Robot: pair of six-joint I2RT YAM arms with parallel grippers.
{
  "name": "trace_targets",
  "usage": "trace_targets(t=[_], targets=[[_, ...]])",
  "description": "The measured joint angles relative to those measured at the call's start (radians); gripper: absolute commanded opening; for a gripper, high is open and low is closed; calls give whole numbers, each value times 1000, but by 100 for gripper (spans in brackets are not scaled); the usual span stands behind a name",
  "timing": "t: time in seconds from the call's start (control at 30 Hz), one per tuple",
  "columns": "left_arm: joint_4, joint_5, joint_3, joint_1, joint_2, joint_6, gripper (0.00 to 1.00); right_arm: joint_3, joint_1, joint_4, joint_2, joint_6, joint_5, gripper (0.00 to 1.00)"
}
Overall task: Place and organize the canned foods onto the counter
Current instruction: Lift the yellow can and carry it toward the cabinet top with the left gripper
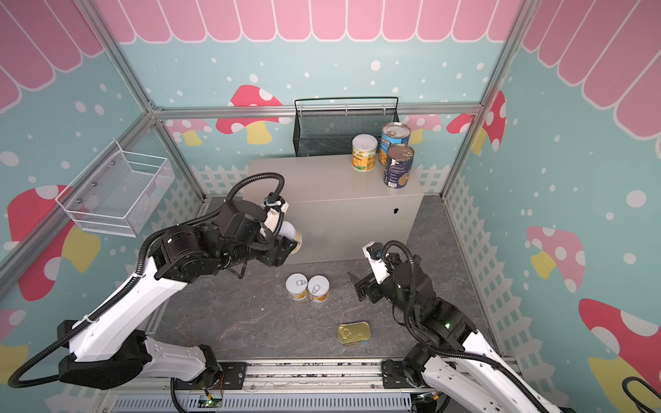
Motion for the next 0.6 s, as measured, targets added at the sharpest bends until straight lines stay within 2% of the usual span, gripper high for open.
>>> trace_targets(t=[0.37,0.6], targets=[[-26,26,328,67,233,138,63,-30,0,56,-119,-13,-122,100],[-50,77,564,84,406,185,63,-29,0,152,-120,-16,-179,100]])
